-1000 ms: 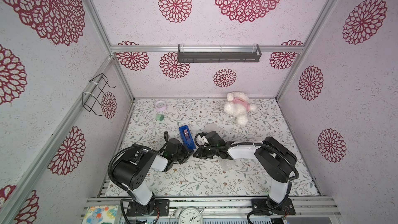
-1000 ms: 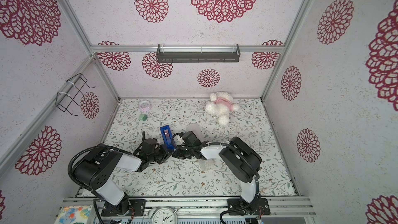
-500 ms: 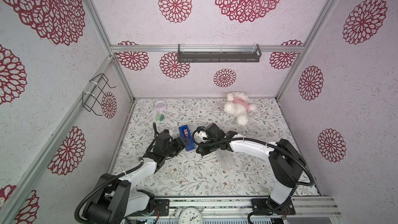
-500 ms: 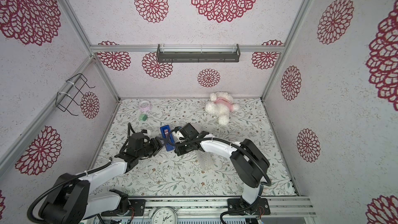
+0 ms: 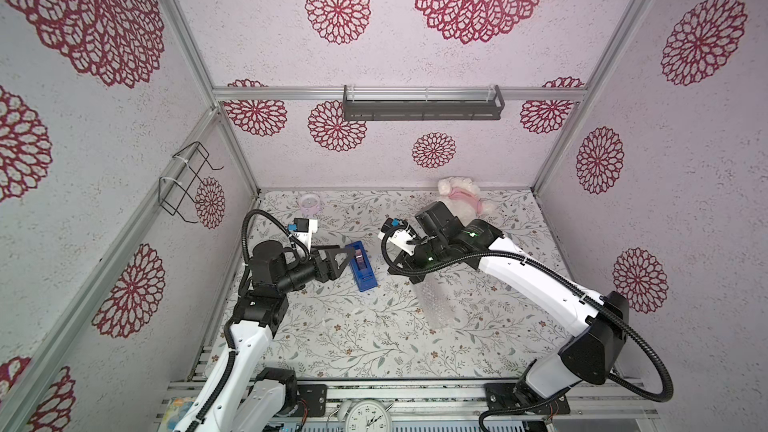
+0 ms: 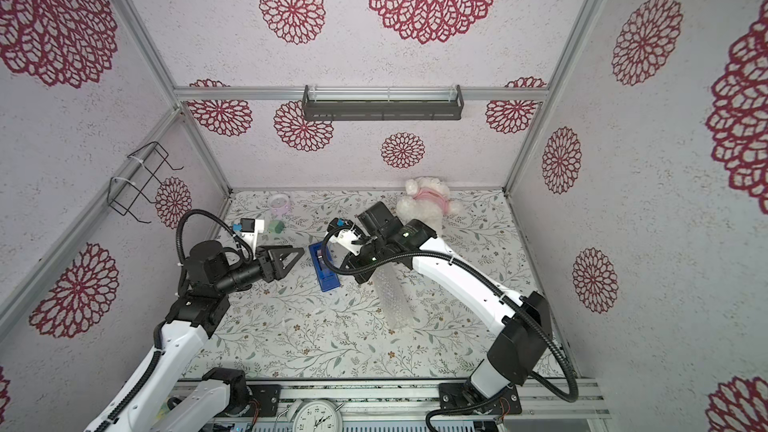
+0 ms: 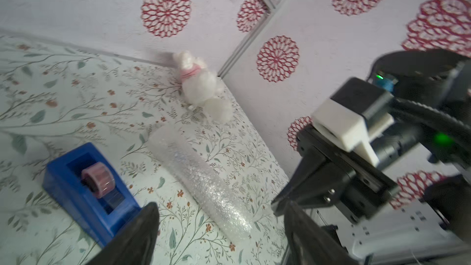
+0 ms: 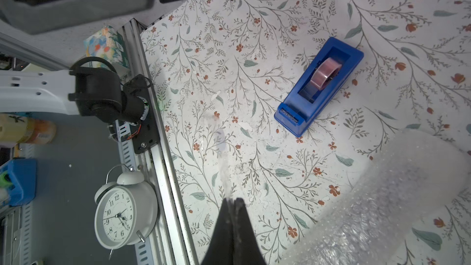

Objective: Wrap wine bottles in bubble wrap
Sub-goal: Tear off the tape using the Tape Cutter.

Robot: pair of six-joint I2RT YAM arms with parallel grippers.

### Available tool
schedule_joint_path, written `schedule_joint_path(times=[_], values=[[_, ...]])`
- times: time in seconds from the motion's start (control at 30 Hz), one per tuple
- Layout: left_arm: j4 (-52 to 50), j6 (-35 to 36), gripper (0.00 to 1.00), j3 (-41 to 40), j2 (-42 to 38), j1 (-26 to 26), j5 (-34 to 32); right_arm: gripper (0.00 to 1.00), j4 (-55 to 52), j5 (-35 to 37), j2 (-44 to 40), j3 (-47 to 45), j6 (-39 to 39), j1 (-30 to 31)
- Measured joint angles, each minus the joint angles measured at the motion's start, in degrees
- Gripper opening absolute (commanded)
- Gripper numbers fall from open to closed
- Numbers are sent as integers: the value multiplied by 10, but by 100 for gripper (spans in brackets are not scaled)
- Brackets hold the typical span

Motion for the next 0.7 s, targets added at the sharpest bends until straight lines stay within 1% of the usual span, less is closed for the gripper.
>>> schedule_joint_path(times=[0.1,0.17,0.37,0.47,0.7], values=[[-1,41,80,25,2,-11,49,0,-23,-19,0,23,-14,-5],[-1,68,81,41,2,-31,70,0,-31,-33,0,32,-20,-8],[-22,143,80,72,14,-101,78,0,-38,-72,-1,35,-24,-12],[-32,162,78,79,30,-105,70,0,-37,-84,-1,35,-24,-14],[-53,178,73,90,67,-105,70,0,-36,-99,-4,35,-24,-15]])
